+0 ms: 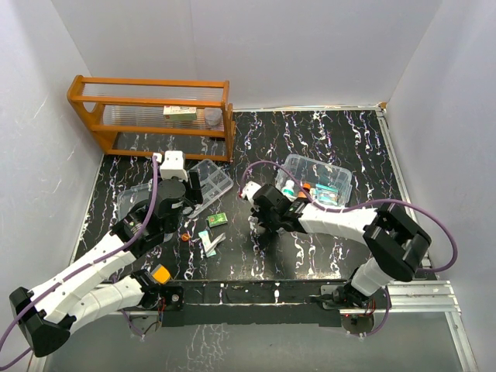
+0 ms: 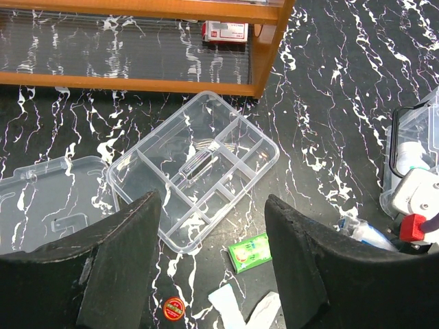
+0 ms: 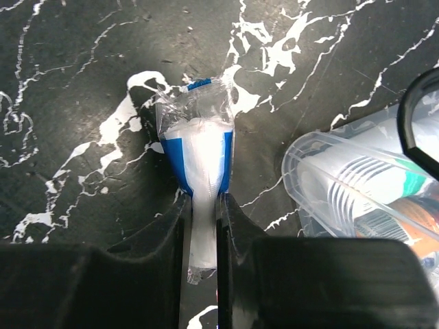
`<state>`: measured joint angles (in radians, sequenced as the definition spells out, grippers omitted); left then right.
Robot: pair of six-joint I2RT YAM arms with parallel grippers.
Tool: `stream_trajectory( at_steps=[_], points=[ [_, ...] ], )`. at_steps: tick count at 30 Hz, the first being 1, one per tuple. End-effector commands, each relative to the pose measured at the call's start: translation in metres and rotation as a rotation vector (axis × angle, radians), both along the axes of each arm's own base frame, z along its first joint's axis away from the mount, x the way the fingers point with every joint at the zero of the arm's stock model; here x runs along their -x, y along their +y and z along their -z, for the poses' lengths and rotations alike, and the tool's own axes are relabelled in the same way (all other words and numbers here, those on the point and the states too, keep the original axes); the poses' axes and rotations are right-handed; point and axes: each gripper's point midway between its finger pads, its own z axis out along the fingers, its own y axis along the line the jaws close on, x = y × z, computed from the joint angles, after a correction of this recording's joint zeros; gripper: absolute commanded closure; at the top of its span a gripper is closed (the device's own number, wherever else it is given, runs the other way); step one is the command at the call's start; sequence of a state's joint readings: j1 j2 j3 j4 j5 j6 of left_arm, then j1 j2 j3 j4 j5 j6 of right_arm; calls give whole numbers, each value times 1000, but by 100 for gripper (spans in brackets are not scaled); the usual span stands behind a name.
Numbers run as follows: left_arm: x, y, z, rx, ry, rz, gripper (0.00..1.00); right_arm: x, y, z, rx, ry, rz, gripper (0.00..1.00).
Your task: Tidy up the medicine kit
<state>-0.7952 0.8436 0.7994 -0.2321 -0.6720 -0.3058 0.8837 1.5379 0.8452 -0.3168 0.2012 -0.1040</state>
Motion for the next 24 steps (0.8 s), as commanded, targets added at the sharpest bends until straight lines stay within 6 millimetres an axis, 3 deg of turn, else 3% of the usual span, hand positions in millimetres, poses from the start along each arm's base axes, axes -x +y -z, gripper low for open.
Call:
stream_trajectory(
  at_steps=[1,8,13,18,24],
  points=[
    [-3,2,-10,6,-27,-15,39,-7,25,-41,-129,-55,-47,92],
    [-2,3,-10,16,-30,-20,39,-13,40,-112,-282,-177,-90,93],
    [-1,3,-9,23,-29,-20,39,-27,33,-169,-335,-305,-77,93],
    [0,0,-8,36,-26,-8,39,-43,7,-205,-310,-402,-43,93],
    [1,-3,-7,52,-22,8,39,-64,-52,-228,-252,-476,81,93]
  ],
)
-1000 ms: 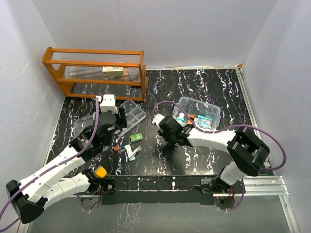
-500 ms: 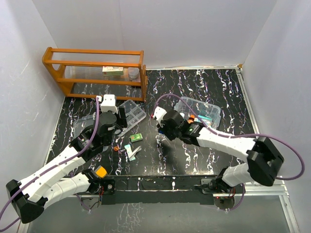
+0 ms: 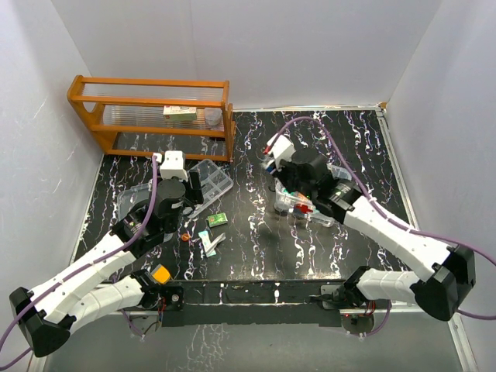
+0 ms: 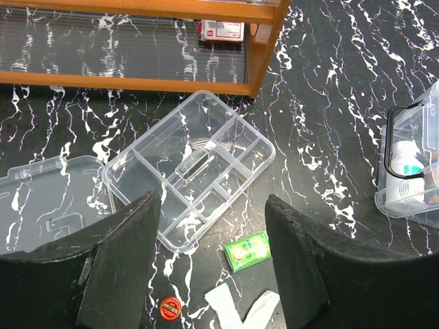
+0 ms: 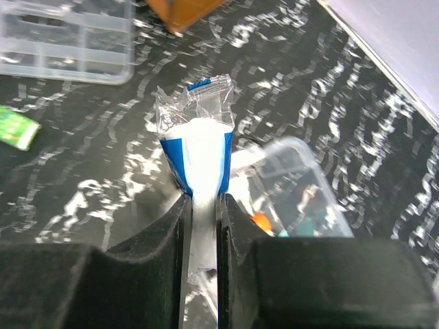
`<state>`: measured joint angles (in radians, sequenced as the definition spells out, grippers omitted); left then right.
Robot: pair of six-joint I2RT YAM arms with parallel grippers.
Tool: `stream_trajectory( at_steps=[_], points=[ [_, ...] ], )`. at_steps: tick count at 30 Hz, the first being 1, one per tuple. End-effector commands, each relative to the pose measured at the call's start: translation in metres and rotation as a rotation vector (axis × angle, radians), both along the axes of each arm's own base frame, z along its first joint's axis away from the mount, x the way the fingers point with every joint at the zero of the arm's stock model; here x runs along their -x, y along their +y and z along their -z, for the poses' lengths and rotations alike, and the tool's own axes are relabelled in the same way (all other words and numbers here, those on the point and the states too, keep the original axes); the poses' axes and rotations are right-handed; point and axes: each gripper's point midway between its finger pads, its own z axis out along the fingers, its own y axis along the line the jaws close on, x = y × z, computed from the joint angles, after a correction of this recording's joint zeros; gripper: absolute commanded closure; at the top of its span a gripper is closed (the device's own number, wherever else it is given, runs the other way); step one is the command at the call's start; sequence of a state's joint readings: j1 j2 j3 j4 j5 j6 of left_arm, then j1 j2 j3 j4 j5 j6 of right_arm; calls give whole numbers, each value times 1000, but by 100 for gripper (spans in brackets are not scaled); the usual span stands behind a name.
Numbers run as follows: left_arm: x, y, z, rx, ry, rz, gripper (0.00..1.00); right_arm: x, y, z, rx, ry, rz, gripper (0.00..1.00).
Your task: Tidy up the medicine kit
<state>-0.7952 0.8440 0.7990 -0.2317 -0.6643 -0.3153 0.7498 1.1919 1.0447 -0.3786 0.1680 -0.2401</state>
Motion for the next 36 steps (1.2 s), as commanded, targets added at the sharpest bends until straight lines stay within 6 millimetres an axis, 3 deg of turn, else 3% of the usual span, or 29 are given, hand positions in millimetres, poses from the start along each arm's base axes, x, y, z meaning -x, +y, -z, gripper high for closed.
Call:
stream_trajectory(
  at_steps=[1,5,13,18,25,32,36],
  points=[
    [0,-3,-6,44,-23,8,39,-14,-47,-39,23,-103,104,93],
    [0,-6,-5,52,-20,19,39,-18,-72,-33,63,-115,173,93],
    [2,-13,-1,71,-2,50,39,-31,-85,3,179,-52,183,94],
    [3,-17,-1,90,-2,70,38,-47,-92,16,223,48,130,94],
    [2,-26,5,89,24,98,38,-55,-91,71,263,337,-51,96],
    [0,-35,11,87,39,126,38,-81,-107,104,316,407,-12,97],
    [-3,-38,17,66,61,127,38,-103,-109,110,345,352,17,96]
  ],
)
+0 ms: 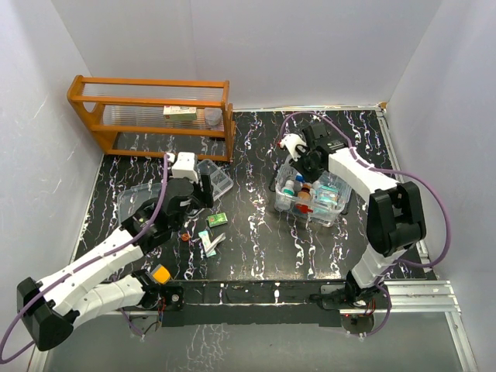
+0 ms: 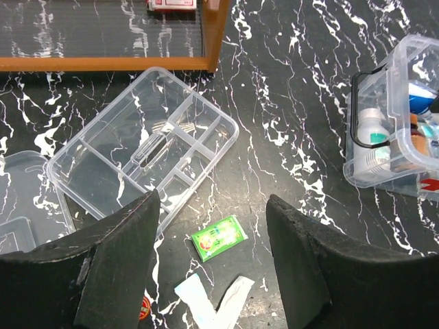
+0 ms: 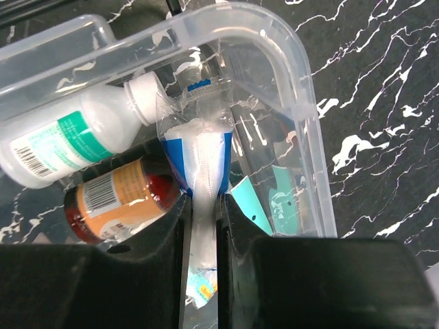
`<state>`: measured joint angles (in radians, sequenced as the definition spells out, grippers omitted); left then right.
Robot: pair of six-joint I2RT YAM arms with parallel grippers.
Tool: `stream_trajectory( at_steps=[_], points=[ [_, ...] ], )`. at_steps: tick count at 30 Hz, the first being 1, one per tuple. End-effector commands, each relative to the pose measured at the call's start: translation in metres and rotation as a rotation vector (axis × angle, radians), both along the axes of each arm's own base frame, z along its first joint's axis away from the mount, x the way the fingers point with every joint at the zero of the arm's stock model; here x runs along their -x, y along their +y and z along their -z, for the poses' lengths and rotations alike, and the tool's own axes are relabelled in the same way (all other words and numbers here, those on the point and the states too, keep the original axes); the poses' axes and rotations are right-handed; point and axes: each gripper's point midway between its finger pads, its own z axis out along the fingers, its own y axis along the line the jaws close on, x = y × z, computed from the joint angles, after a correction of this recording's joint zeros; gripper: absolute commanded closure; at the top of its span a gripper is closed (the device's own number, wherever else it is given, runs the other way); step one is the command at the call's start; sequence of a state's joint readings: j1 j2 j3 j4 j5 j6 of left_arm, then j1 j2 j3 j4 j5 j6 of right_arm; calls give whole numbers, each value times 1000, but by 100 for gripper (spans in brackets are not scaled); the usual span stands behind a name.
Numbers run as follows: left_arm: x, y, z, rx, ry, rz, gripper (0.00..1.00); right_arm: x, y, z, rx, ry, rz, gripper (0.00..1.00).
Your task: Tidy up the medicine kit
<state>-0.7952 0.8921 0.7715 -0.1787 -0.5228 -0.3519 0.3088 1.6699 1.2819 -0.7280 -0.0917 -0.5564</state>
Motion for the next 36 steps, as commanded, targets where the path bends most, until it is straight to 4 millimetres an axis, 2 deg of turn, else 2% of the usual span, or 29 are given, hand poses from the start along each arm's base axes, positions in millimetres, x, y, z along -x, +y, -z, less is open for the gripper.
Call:
stream_trajectory(
  at_steps=[1,7,14,18,20,22,27,31,36],
  points=[
    [-4,-7,-1,6,3,11,38,-38,4,-20,14,-151,-26,96],
    [-7,-11,4,-8,12,19,38,-57,-7,-12,120,-260,-29,89],
    [-11,-16,7,-27,24,25,38,-65,-3,3,146,-289,-41,78],
    [-11,-15,7,-32,29,25,38,-71,0,-3,124,-311,-8,68],
    [-10,-15,6,-28,26,25,38,-71,0,-3,114,-309,13,60],
    [-10,-15,6,-25,26,25,37,-68,-1,-5,108,-302,26,56],
    [-11,-18,6,-19,32,32,37,-59,3,-37,43,-334,41,52],
    [-14,-21,13,-21,63,35,36,-50,3,-83,-32,-400,102,46],
    [-24,-26,31,-22,152,40,33,-40,-13,-129,-105,-472,303,42]
  ],
)
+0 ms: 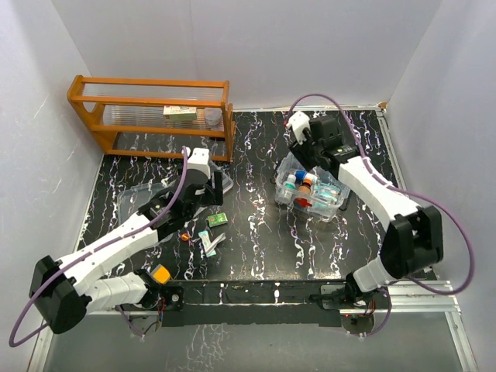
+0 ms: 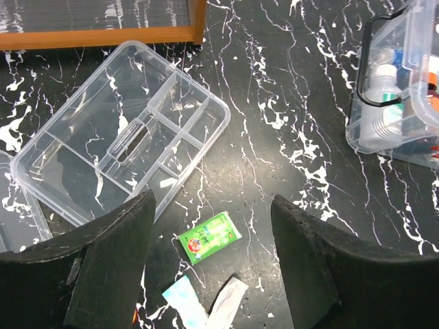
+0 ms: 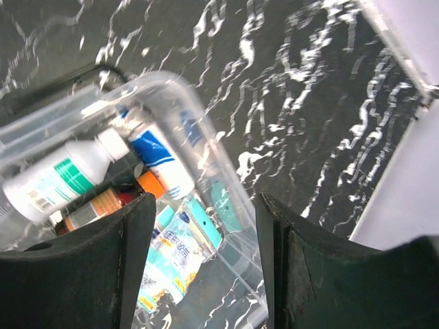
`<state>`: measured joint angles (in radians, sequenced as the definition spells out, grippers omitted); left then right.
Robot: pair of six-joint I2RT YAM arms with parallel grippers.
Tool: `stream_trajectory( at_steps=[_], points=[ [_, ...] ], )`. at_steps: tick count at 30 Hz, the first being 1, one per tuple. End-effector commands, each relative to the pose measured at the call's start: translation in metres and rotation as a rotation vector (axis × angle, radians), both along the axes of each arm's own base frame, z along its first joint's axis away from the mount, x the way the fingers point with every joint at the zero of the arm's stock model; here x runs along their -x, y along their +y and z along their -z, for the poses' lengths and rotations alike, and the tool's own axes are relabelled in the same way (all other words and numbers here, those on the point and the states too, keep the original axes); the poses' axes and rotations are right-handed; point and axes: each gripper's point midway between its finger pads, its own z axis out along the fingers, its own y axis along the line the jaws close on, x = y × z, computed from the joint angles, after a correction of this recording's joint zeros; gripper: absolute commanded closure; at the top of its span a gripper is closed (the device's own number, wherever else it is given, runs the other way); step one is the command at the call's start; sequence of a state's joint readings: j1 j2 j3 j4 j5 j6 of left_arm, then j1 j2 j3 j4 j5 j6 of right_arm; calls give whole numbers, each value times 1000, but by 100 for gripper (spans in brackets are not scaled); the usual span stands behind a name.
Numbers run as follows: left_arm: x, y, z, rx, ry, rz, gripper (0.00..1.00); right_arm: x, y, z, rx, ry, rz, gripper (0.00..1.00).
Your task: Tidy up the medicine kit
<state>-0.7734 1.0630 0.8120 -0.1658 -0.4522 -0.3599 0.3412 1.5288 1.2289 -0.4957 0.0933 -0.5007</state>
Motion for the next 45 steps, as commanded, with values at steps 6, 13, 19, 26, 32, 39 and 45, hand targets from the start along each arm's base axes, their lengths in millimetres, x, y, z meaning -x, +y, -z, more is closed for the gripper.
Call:
stream_trajectory(
  at_steps=[6,13,19,26,32,39,45],
  points=[
    [-26,-2,32,30,176,-18,26,9,4,-108,-440,-219,316,41],
    [-47,9,63,67,276,-70,20,50,48,-132,-794,-117,225,41],
    [-67,10,92,33,334,-48,19,84,66,-127,-909,-26,140,42],
    [-82,8,121,-30,414,-5,18,105,71,-106,-948,32,110,42],
    [-79,18,146,-74,503,-29,18,114,76,-104,-973,71,91,43],
    [-55,6,154,-33,617,49,20,118,76,-104,-991,72,94,43],
    [-39,-21,149,91,674,172,25,124,78,-97,-1007,111,99,43]
  ],
)
